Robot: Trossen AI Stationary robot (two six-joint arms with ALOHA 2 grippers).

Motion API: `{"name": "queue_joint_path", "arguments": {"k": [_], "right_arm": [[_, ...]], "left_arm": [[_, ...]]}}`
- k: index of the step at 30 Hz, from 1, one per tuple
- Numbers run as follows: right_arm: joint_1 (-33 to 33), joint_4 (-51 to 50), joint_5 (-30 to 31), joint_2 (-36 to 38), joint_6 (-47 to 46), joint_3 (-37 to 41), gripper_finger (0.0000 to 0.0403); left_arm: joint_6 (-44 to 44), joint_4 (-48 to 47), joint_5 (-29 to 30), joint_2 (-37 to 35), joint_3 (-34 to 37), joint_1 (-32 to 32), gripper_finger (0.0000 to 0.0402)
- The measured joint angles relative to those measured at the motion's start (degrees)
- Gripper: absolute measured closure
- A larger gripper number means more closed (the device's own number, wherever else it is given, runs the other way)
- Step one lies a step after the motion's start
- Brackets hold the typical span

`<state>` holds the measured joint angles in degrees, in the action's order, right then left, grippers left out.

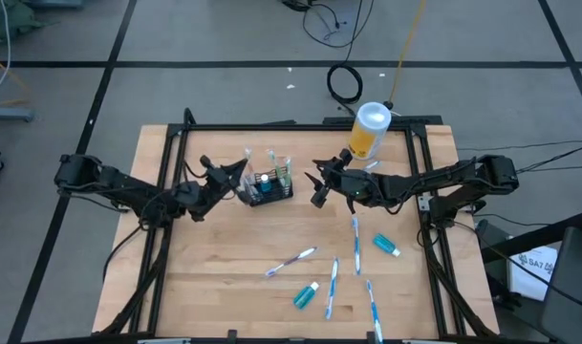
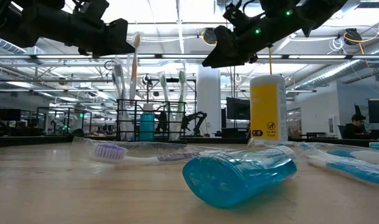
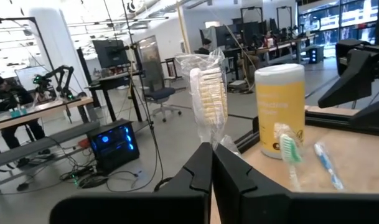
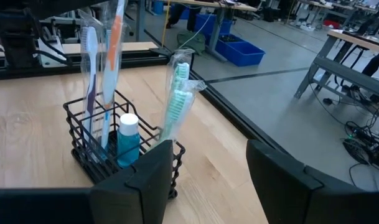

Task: Pick & Place toothbrushing station
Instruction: Put the orange toothbrush into the black mesh organizer, then adjust the toothbrushes in the black mesh organizer

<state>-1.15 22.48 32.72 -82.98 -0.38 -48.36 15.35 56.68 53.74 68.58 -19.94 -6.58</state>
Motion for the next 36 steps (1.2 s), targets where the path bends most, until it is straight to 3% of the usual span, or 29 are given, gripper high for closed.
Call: {"name": "queue_joint_path", "arguments": {"k": [6, 13, 22, 31, 36], "right_arm": [[0.0, 0.0, 0.0, 0.0, 0.0, 0.0, 0.0206], [0.0, 0.0, 0.0, 0.0, -0.4, 0.0, 0.0206], [0.0, 0.0, 0.0, 0.0, -0.6, 0.0, 0.0206], [0.0, 0.0, 0.0, 0.0, -0.5, 0.0, 0.0206], [0.0, 0.0, 0.0, 0.0, -0.5, 0.0, 0.0206]], "left_arm": [[0.0, -1.2, 2.1, 0.0, 0.0, -0.1, 0.0382], [-4.7, -10.9, 1.9, 0.0, 0.0, -0.3, 0.0378], [-4.9, -12.5, 1.9, 0.0, 0.0, -0.7, 0.0370], [-3.5, -13.1, 1.6, 0.0, -0.2, -1.1, 0.0272], [2.6, -12.7, 3.0, -1.7, -2.9, -3.0, 0.0224]]}}
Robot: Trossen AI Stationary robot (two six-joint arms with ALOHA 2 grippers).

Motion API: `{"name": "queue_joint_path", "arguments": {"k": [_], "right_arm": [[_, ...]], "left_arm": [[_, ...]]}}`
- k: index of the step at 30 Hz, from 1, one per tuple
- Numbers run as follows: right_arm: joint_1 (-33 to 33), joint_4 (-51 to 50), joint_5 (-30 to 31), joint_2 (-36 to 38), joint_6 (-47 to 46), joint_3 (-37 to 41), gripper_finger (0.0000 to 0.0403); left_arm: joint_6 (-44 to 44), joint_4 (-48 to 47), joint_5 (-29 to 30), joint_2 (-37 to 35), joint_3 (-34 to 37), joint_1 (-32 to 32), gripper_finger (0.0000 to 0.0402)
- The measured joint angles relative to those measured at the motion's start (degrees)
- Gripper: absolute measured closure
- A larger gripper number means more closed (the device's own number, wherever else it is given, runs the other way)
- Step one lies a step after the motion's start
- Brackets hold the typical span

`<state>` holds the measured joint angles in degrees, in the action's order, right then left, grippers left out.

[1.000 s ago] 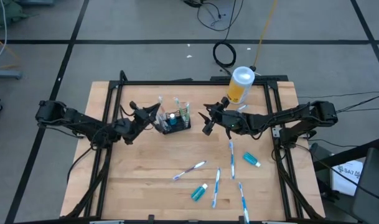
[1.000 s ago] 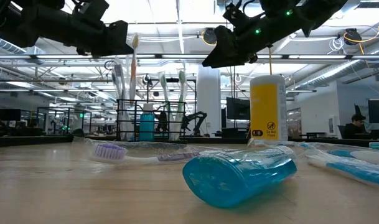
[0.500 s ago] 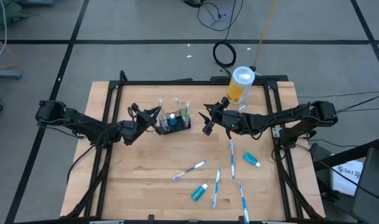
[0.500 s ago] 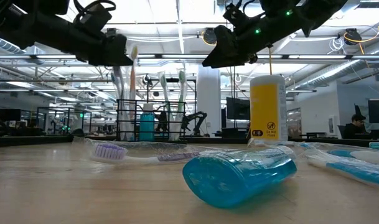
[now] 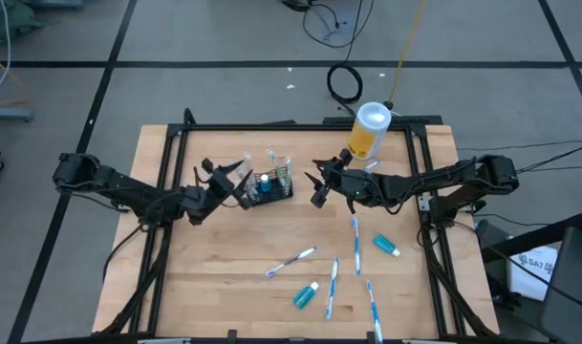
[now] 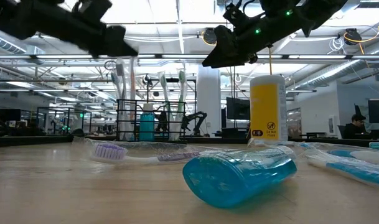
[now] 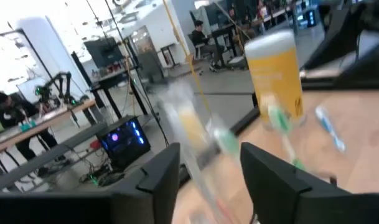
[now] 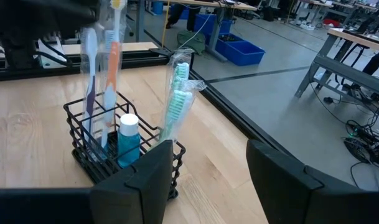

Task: Pick & Place toothbrushing station
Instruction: Adjust the toothbrushes in the black mesh organizer

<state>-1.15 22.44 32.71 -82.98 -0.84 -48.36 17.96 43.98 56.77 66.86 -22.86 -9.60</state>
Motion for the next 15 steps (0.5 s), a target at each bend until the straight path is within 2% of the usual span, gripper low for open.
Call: {"name": "queue_joint_path", "arguments": {"k": [6, 11, 15], "right_arm": [[0.0, 0.0, 0.0, 0.0, 0.0, 0.0, 0.0206], [0.0, 0.0, 0.0, 0.0, 0.0, 0.0, 0.0206], [0.0, 0.0, 0.0, 0.0, 0.0, 0.0, 0.0206]], "left_arm": [[5.0, -0.2, 0.4, -1.9, -4.2, -0.7, 0.0194], [9.6, -1.1, 3.8, -2.8, -7.5, 1.1, 0.0199], [8.3, -8.8, 4.6, -2.8, -10.3, 2.3, 0.0211]]}}
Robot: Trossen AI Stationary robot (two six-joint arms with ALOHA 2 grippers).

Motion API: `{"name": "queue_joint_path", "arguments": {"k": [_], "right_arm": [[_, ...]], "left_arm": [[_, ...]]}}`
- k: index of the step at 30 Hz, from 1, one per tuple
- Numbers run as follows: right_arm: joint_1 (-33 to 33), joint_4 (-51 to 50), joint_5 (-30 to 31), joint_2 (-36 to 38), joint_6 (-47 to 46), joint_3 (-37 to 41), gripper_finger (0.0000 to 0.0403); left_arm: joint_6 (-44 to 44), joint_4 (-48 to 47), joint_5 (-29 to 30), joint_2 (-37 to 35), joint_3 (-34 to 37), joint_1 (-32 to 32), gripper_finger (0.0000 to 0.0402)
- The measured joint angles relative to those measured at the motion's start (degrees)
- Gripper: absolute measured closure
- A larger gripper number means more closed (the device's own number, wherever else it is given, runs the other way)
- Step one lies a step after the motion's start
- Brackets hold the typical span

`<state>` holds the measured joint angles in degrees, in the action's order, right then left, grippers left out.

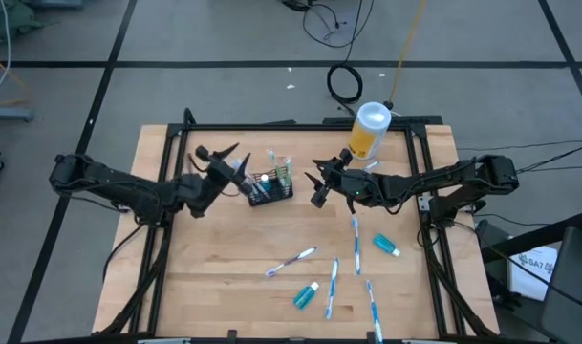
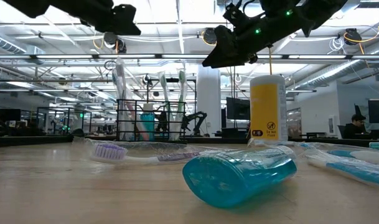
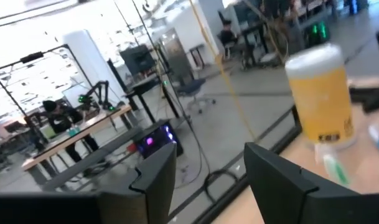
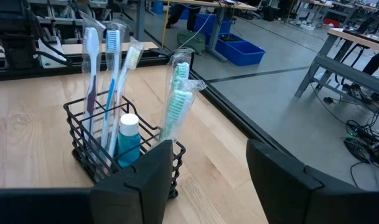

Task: Pick & Place toothbrushing station
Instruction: Adjust the toothbrushes in the black mesh organizer

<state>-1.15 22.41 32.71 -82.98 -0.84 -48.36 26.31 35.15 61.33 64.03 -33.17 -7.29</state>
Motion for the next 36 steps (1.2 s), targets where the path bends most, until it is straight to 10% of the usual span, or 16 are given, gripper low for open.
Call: {"name": "queue_joint_path", "arguments": {"k": [10, 21, 36], "right_arm": [[0.0, -0.8, 0.0, 0.0, 0.0, 0.0, 0.0206], [0.0, -0.6, 0.0, 0.0, 0.0, 0.0, 0.0206], [-1.9, -0.4, 0.0, 0.0, 0.2, 0.0, 0.0206]], "left_arm": [[-17.9, -32.9, -4.8, 0.0, -9.3, -0.4, 0.0224], [-25.5, -75.3, -36.2, -1.1, -30.7, 14.8, 0.0224], [-20.9, -84.4, -63.5, 7.7, -34.2, 38.8, 0.0225]]}}
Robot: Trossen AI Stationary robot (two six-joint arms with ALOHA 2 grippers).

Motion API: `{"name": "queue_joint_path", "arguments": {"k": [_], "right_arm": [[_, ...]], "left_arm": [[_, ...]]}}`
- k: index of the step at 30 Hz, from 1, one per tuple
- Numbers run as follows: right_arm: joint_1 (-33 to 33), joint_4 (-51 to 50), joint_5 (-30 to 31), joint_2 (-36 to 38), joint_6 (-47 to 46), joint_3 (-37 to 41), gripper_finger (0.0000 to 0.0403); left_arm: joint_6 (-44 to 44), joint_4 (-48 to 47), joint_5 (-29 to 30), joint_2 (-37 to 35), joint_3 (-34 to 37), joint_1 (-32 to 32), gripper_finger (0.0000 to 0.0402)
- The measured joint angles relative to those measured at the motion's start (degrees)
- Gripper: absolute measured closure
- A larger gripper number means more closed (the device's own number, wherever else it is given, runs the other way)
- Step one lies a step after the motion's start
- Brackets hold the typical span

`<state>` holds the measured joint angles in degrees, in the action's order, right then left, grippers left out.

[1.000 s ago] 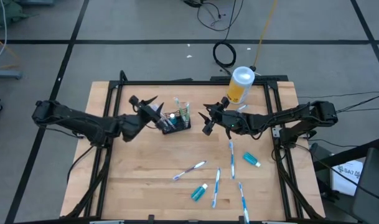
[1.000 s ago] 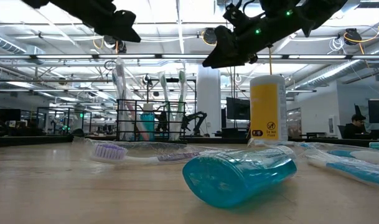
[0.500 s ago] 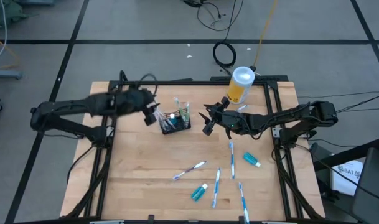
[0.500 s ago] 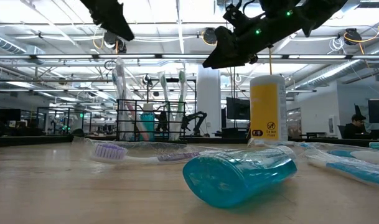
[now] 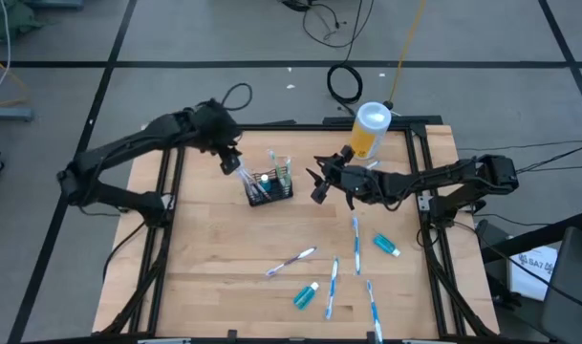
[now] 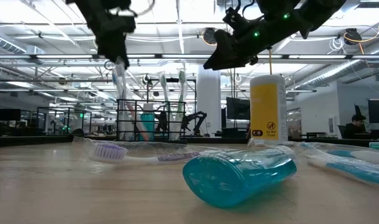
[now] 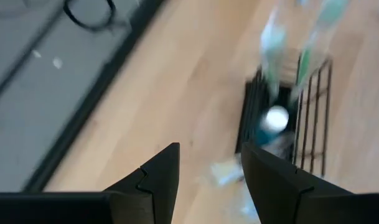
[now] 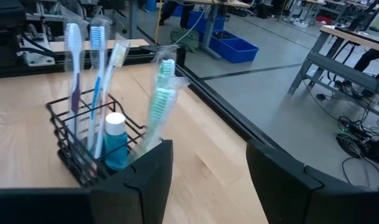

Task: Pick & Place toothbrushing station
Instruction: Adjust the toothbrushes in the black mesh organizer

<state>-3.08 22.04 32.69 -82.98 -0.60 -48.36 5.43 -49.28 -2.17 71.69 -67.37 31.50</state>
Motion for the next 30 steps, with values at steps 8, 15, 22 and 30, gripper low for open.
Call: {"name": "queue_joint_path", "arguments": {"k": [8, 15, 22, 30], "right_arm": [[-0.6, -0.1, 0.0, 0.0, 0.0, 0.0, 0.0206], [-0.6, -1.4, 0.0, 0.0, 0.0, 0.0, 0.0206], [-0.6, -2.2, 0.0, 0.0, 0.0, 0.0, 0.0206], [-0.6, -2.2, 0.0, 0.0, 0.0, 0.0, 0.0206]], "left_arm": [[0.7, -0.8, -7.6, 7.9, 0.0, 3.0, 0.0225], [0.2, -0.9, -12.3, 8.7, 0.0, 2.9, 0.0225], [2.5, -5.0, -6.8, 8.7, 0.0, 2.9, 0.0225], [3.8, -5.3, -6.9, 8.7, 0.0, 3.0, 0.0225]]}}
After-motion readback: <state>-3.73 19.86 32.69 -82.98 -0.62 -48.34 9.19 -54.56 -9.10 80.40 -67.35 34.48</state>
